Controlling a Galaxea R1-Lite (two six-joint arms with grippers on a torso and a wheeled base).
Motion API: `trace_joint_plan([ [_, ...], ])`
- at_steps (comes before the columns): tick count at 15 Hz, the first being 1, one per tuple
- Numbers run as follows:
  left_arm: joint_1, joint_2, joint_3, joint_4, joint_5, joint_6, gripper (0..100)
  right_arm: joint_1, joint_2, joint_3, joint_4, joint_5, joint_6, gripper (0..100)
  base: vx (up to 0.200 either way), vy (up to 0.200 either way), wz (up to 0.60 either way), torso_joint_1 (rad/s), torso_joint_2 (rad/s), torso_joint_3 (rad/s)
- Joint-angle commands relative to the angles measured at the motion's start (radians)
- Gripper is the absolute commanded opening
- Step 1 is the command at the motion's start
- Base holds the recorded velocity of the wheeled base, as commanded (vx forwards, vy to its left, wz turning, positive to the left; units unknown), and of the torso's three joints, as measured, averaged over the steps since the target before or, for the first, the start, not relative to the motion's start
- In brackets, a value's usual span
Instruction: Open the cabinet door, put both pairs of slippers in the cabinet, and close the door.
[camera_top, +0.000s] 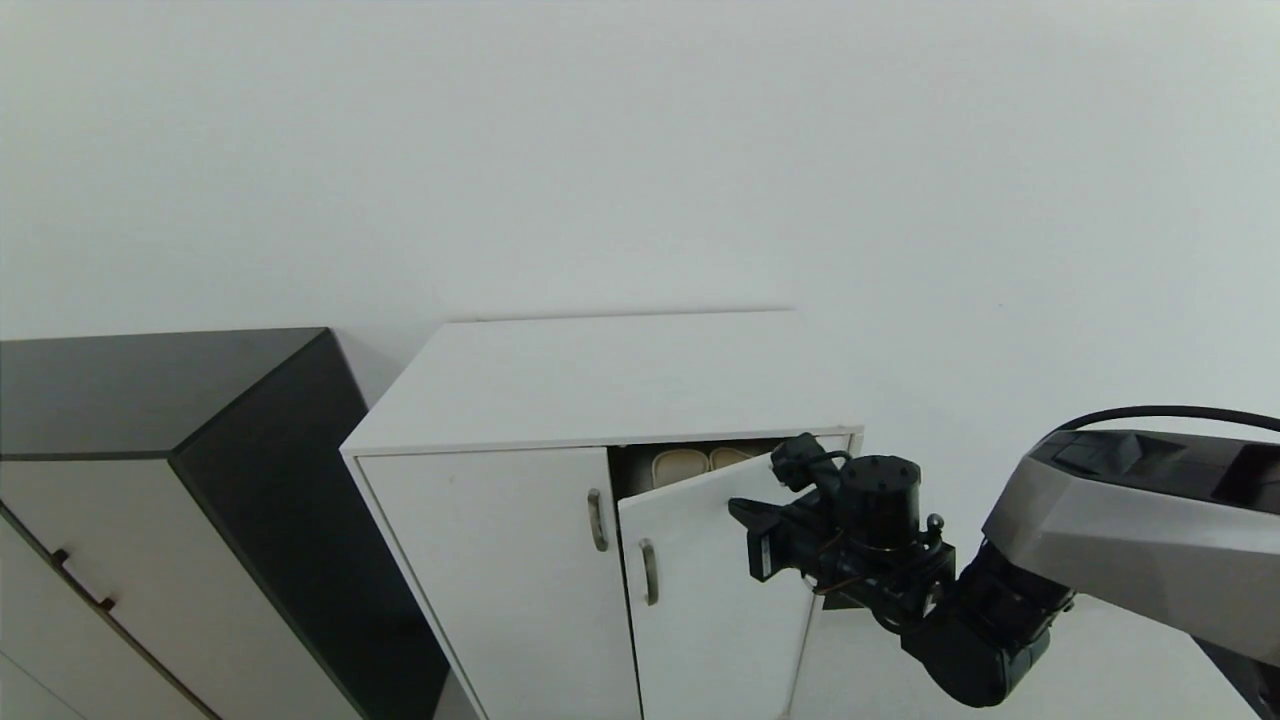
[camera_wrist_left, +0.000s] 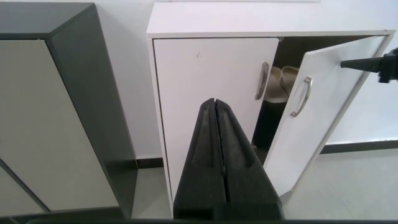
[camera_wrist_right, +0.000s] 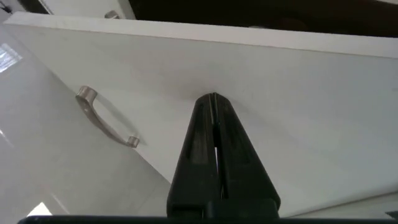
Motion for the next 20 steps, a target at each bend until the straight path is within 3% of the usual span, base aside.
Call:
trace_joint_plan([
  [1, 0.001, 0.0, 0.0, 0.0, 0.0, 0.0, 0, -0.012, 0.037, -0.024, 0.0, -0.004, 0.0, 0, 0.0, 0.0, 0.0, 0.0, 0.0, 0.0],
  [20, 0.001, 0.0, 0.0, 0.0, 0.0, 0.0, 0, -0.084, 0.069, -0.084, 0.002, -0.006, 0.0, 0, 0.0, 0.0, 0.0, 0.0, 0.0, 0.0],
])
